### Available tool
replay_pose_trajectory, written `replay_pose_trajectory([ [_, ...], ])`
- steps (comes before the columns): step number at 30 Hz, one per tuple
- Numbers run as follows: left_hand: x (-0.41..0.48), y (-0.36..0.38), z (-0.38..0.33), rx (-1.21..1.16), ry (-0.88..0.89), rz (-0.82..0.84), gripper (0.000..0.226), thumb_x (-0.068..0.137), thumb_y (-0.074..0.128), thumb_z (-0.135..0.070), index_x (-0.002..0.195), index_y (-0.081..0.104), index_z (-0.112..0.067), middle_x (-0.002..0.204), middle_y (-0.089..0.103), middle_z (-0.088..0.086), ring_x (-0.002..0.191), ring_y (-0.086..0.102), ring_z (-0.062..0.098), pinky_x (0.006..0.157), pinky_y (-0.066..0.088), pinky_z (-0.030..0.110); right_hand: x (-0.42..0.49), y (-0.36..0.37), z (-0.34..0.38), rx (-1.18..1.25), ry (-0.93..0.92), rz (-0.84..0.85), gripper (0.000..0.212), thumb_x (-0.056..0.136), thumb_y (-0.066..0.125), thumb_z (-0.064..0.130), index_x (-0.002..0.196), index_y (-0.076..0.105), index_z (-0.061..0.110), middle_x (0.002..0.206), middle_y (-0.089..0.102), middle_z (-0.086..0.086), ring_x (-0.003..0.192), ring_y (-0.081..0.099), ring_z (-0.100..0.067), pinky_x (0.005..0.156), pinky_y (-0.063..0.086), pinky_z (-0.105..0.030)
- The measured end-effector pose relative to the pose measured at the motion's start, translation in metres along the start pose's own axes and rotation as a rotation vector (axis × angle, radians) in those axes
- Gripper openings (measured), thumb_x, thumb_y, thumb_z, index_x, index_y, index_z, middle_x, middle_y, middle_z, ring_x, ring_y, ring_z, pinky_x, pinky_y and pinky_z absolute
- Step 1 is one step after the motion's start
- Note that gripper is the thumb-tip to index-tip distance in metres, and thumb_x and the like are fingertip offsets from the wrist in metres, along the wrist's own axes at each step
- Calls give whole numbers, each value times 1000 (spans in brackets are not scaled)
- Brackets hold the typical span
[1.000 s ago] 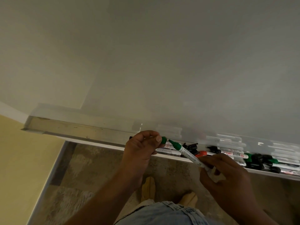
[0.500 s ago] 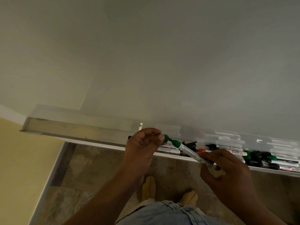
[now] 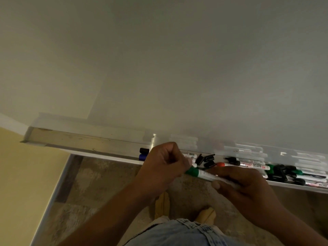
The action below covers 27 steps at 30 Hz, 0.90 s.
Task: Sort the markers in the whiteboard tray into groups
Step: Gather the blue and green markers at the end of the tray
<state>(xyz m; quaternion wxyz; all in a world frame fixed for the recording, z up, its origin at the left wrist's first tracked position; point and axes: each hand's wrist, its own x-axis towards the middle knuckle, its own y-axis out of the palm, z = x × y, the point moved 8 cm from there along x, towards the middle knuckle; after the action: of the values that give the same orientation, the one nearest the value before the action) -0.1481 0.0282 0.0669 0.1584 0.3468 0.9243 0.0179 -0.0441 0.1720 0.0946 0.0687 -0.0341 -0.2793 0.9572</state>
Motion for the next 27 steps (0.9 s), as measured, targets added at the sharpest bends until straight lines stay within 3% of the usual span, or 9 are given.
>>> replay_pose_trajectory([
  [4, -5, 30, -14, 19, -73, 120, 32, 94, 47, -34, 71, 60, -16, 71, 66, -2, 71, 63, 12, 70, 52, 29, 4, 7, 26, 17, -87, 162, 19, 84, 71, 36, 103, 73, 40, 80, 73, 12, 65, 67, -9, 51, 51, -30],
  [6, 0, 39, -14, -28, -164, 91, 43, 86, 38, -47, 77, 61, -12, 75, 66, 1, 77, 62, 18, 71, 49, 36, 4, 2, 33, 42, -76, 155, 17, 84, 69, 39, 100, 74, 40, 83, 73, 11, 68, 68, -11, 52, 52, -33],
  [9, 6, 48, -21, -197, -172, 123, 56, 70, 23, -51, 83, 60, -10, 72, 68, 1, 77, 62, 19, 69, 45, 34, 2, -3, 39, 34, -77, 157, 17, 85, 67, 43, 100, 74, 41, 86, 74, 11, 72, 70, -10, 55, 54, -34],
  [14, 4, 45, -20, -257, -107, 146, 70, 76, 25, -66, 97, 63, -11, 87, 70, 8, 91, 65, 25, 78, 49, 33, 8, -6, 50, 10, -117, 131, 18, 83, 69, 34, 100, 75, 39, 81, 73, 15, 66, 67, -5, 52, 51, -24],
  [18, 5, 37, -15, -245, -73, 143, 76, 78, 25, -73, 100, 67, -14, 92, 73, 6, 91, 67, 23, 74, 52, 29, 13, 1, 46, 7, -112, 158, 17, 85, 69, 36, 102, 72, 41, 85, 71, 21, 68, 66, -1, 53, 48, -14],
  [20, 10, 29, -7, -134, -120, 121, 71, 85, 25, -72, 96, 67, -16, 86, 74, -1, 89, 66, 23, 72, 53, 28, 16, 10, 37, -29, -117, 179, 18, 86, 66, 41, 104, 69, 40, 90, 70, 23, 73, 66, 1, 56, 49, -14],
  [24, 10, 4, 11, 386, 9, 62, 26, 86, 59, -52, 100, 66, -31, 95, 68, -13, 89, 64, 3, 77, 52, 25, 26, 26, -9, -167, -24, 151, 25, 87, 67, 30, 106, 56, 43, 86, 66, 16, 69, 63, -3, 55, 52, -23],
  [27, 12, -12, 35, 660, 65, 43, 24, 87, 66, -36, 111, 65, -34, 102, 64, -19, 93, 58, -4, 78, 48, 14, 33, 35, -39, -277, -21, 95, 31, 86, 68, 20, 97, 48, 40, 82, 59, 17, 67, 58, -2, 53, 46, -15],
])
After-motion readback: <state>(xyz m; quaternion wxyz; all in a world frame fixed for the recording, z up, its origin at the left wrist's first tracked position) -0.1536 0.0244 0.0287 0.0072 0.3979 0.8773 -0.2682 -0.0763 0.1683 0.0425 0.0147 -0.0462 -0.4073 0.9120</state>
